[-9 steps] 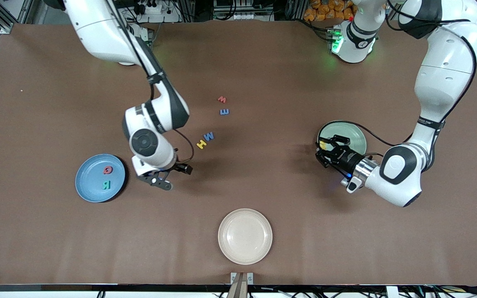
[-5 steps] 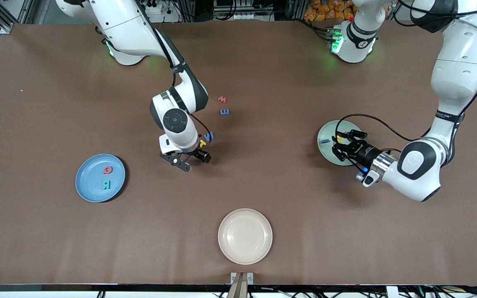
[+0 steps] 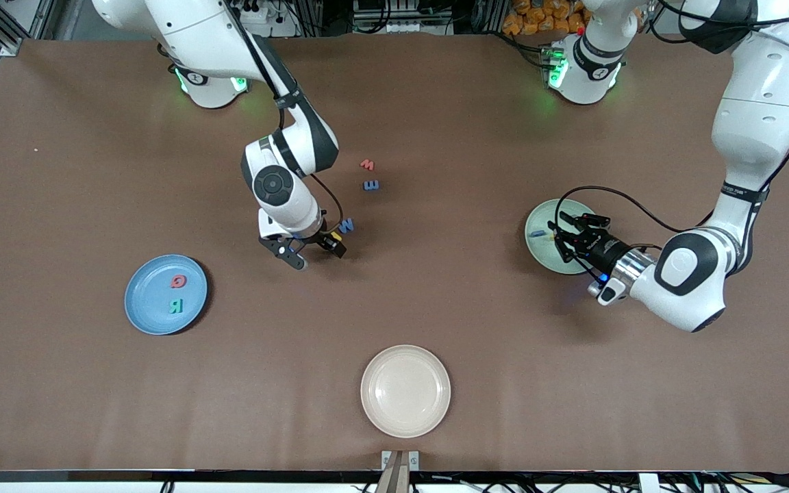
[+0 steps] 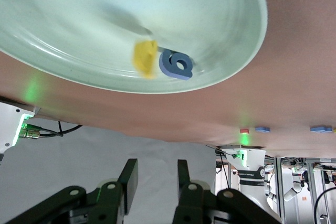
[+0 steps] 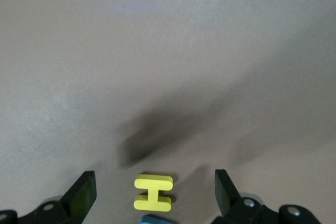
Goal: Sort uppercase to blue plate, lowercase to green plate
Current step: 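Grasp yellow H with the right gripper while the left gripper returns to letters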
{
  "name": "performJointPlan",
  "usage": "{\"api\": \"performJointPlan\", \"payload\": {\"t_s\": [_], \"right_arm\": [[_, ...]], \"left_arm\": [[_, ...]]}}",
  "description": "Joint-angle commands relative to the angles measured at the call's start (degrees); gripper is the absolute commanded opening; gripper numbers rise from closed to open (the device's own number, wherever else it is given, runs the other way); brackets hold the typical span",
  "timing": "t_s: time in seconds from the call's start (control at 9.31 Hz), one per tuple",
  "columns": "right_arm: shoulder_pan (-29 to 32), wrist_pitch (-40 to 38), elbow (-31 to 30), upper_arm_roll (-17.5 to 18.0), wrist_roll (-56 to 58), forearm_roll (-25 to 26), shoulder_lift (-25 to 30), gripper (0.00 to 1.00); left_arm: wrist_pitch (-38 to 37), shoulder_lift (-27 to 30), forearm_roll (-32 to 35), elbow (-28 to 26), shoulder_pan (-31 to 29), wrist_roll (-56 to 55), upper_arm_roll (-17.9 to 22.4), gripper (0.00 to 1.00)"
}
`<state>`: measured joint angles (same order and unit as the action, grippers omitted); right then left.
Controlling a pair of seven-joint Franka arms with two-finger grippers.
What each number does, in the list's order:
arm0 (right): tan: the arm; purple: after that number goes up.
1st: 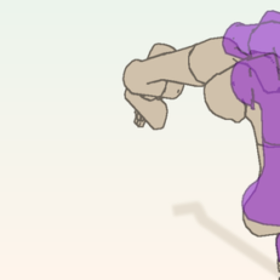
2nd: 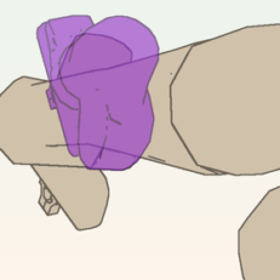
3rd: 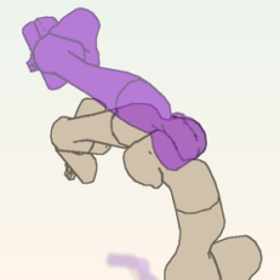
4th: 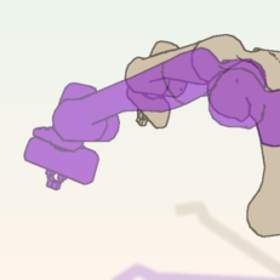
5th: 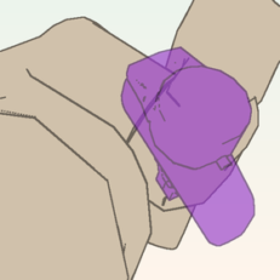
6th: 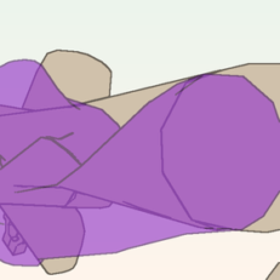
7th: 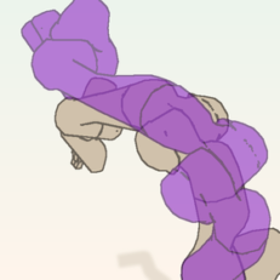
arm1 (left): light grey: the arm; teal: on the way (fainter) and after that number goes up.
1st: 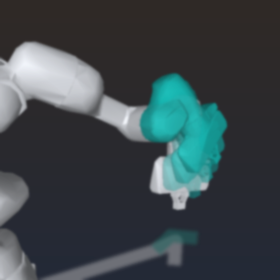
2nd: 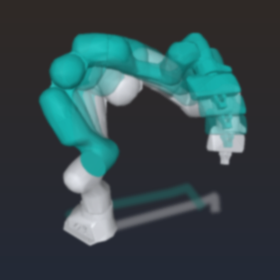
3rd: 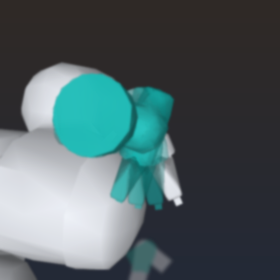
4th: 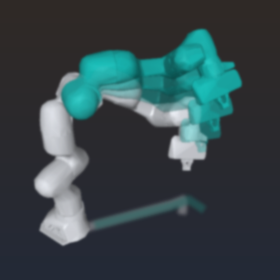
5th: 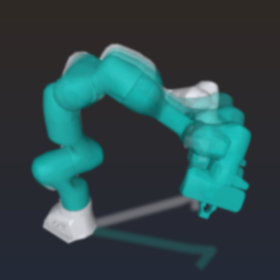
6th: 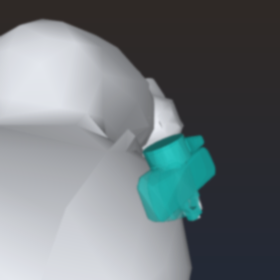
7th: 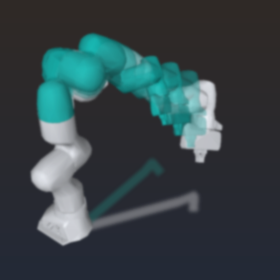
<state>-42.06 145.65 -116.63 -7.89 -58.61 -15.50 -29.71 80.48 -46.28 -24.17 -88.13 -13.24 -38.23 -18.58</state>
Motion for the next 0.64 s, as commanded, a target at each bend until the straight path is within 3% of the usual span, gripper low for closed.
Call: {"api": "performJointPlan", "payload": {"t_s": [0.0, 0.21, 0.54], "right_arm": [[-0.75, 1.83, -2.46, 0.25, -0.45, -1.46, 0.97, 1.0], [-1.27, 1.83, -2.38, 0.25, -0.54, -1.46, 0.44, 1.0], [-2.15, 2.71, -1.67, 0.25, -1.15, -2.69, -1.05, 1.0]], "left_arm": [[-0.32, 1.37, 1.23, -1.25, -0.12, 1.06, -0.22, 0.47], [-0.32, 1.63, 1.14, -0.82, 0.14, 0.97, -0.31, 0.52], [0.99, 1.72, -2.98, 1.29, 3.64, -2.09, -1.63, 0.52]]}}
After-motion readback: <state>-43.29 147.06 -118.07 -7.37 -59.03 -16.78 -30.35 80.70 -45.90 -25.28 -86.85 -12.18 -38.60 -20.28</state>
